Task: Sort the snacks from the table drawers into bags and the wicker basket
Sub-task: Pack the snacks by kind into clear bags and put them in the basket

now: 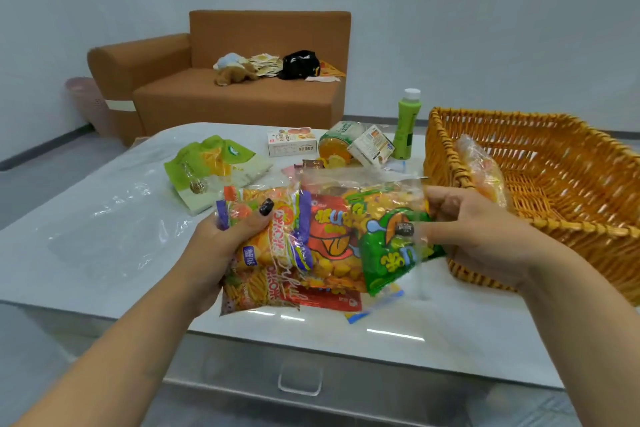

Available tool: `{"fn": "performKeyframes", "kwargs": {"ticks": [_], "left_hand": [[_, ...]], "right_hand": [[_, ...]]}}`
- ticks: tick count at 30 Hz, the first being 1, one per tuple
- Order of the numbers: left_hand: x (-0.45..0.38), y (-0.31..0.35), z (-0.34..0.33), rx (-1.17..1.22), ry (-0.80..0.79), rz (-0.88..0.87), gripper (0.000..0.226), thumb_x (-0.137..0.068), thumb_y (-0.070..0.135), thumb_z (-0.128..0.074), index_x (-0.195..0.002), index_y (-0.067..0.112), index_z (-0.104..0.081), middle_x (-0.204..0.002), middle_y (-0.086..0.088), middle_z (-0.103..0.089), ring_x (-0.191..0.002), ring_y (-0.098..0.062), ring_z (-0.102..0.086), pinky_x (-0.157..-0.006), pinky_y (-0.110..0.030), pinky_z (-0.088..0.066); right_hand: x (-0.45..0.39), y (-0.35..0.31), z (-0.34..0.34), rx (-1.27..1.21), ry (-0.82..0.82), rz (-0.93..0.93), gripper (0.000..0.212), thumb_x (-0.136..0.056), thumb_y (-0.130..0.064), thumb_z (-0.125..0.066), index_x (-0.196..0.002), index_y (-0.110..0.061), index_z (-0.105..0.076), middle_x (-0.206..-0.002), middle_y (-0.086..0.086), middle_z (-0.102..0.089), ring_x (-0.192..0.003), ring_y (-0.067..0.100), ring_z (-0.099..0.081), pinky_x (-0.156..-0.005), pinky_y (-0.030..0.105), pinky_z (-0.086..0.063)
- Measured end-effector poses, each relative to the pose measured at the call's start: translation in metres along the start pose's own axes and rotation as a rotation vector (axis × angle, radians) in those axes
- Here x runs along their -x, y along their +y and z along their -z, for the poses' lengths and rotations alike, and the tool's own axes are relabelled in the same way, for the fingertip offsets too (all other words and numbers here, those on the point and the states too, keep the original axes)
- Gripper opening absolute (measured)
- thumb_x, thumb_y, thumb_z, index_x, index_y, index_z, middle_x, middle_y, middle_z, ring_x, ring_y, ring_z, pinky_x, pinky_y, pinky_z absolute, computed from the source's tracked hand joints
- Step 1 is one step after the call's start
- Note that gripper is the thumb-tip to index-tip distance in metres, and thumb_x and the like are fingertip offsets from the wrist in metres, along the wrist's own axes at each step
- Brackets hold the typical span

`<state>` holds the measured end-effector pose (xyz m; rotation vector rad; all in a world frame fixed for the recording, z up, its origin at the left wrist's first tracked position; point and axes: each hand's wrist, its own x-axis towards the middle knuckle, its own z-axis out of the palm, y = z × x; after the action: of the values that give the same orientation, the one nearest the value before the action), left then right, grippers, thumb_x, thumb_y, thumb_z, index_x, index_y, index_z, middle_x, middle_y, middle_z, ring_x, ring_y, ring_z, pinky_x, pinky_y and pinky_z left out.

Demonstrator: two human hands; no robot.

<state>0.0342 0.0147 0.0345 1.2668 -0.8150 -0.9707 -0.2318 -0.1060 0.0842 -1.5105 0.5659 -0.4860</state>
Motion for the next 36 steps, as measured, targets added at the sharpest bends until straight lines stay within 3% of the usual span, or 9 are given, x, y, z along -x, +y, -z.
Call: {"fn": "performKeyframes", "kwargs": {"ticks": [7,9,13,18,21,25,28,32,36], "left_hand": [[0.002,0.001,-0.005,-0.111,-0.008,-0.059,0.074,-0.041,0.05,-0.085,-0.105,0.02,-0.065,-0.096,-0.004,-0.077,-0.085,-0.026,-0.075,-0.064,-0.035,-0.06],[0.003,-0.002,-0.006,-0.132,-0.006,-0.042,0.087,-0.033,0.057,-0.09,-0.108,0.019,-0.065,-0.098,-0.005,-0.076,-0.086,-0.028,-0.074,-0.068,-0.038,-0.061],[0.004,-0.005,-0.007,-0.077,0.026,0.008,0.072,-0.05,0.044,-0.092,-0.109,0.014,-0.065,-0.093,-0.008,-0.077,-0.08,-0.027,-0.075,-0.063,-0.036,-0.06],[0.004,-0.007,-0.002,-0.007,0.064,0.052,0.083,-0.031,0.051,-0.091,-0.1,0.011,-0.068,-0.087,-0.011,-0.076,-0.069,-0.025,-0.074,-0.054,-0.031,-0.057],[0.003,-0.009,0.004,-0.006,0.066,0.059,0.096,-0.019,0.06,-0.093,-0.098,0.011,-0.069,-0.087,-0.012,-0.076,-0.069,-0.025,-0.074,-0.055,-0.032,-0.057],[0.0,-0.012,0.007,-0.018,0.063,0.07,0.099,-0.025,0.06,-0.092,-0.107,0.01,-0.068,-0.094,-0.014,-0.076,-0.077,-0.029,-0.074,-0.062,-0.035,-0.059],[-0.003,-0.012,0.006,-0.027,0.052,0.069,0.104,-0.02,0.064,-0.091,-0.107,0.011,-0.068,-0.096,-0.014,-0.075,-0.079,-0.03,-0.074,-0.063,-0.036,-0.059],[-0.006,-0.011,0.001,-0.047,0.015,0.038,0.101,-0.02,0.062,-0.092,-0.105,0.014,-0.067,-0.094,-0.012,-0.076,-0.077,-0.028,-0.074,-0.057,-0.032,-0.058],[-0.007,-0.015,-0.004,-0.083,-0.011,0.054,0.098,-0.027,0.057,-0.091,-0.111,0.014,-0.063,-0.094,-0.01,-0.076,-0.079,-0.029,-0.074,-0.059,-0.034,-0.059]], "right_hand": [[-0.018,0.013,-0.024,-0.028,0.338,0.094,0.022,-0.075,-0.011,-0.072,-0.097,-0.009,-0.071,-0.096,0.01,-0.075,-0.093,0.028,-0.071,-0.088,0.041,-0.056],[-0.021,0.02,-0.032,0.028,0.384,0.13,0.02,-0.078,-0.01,-0.073,-0.098,-0.011,-0.072,-0.095,0.006,-0.075,-0.093,0.024,-0.071,-0.086,0.037,-0.056],[-0.025,0.026,-0.04,0.085,0.377,0.205,0.023,-0.083,-0.011,-0.071,-0.106,-0.012,-0.072,-0.099,0.001,-0.075,-0.096,0.021,-0.07,-0.083,0.034,-0.055],[-0.026,0.02,-0.041,0.126,0.179,0.156,0.026,-0.092,-0.011,-0.061,-0.117,-0.019,-0.063,-0.111,0.0,-0.071,-0.102,0.019,-0.068,-0.085,0.037,-0.057],[-0.026,0.015,-0.035,0.159,0.166,0.118,0.026,-0.09,-0.015,-0.065,-0.116,-0.015,-0.064,-0.105,0.005,-0.073,-0.093,0.021,-0.071,-0.073,0.039,-0.06],[-0.03,0.012,-0.026,0.146,0.238,0.042,0.017,-0.093,-0.015,-0.058,-0.108,-0.014,-0.066,-0.085,0.008,-0.074,-0.069,0.025,-0.07,-0.053,0.03,-0.055],[-0.033,0.014,-0.023,0.135,0.247,-0.016,0.014,-0.096,-0.014,-0.054,-0.102,-0.017,-0.066,-0.086,0.01,-0.075,-0.074,0.03,-0.071,-0.061,0.034,-0.058],[-0.038,0.021,-0.026,0.084,0.325,0.011,0.022,-0.089,-0.009,-0.064,-0.11,-0.009,-0.067,-0.102,0.009,-0.073,-0.097,0.026,-0.07,-0.092,0.047,-0.053],[-0.042,0.031,-0.033,-0.026,0.41,0.007,0.035,-0.076,-0.01,-0.076,-0.098,0.014,-0.062,-0.097,0.027,-0.07,-0.094,0.042,-0.067,-0.09,0.051,-0.05]]}}
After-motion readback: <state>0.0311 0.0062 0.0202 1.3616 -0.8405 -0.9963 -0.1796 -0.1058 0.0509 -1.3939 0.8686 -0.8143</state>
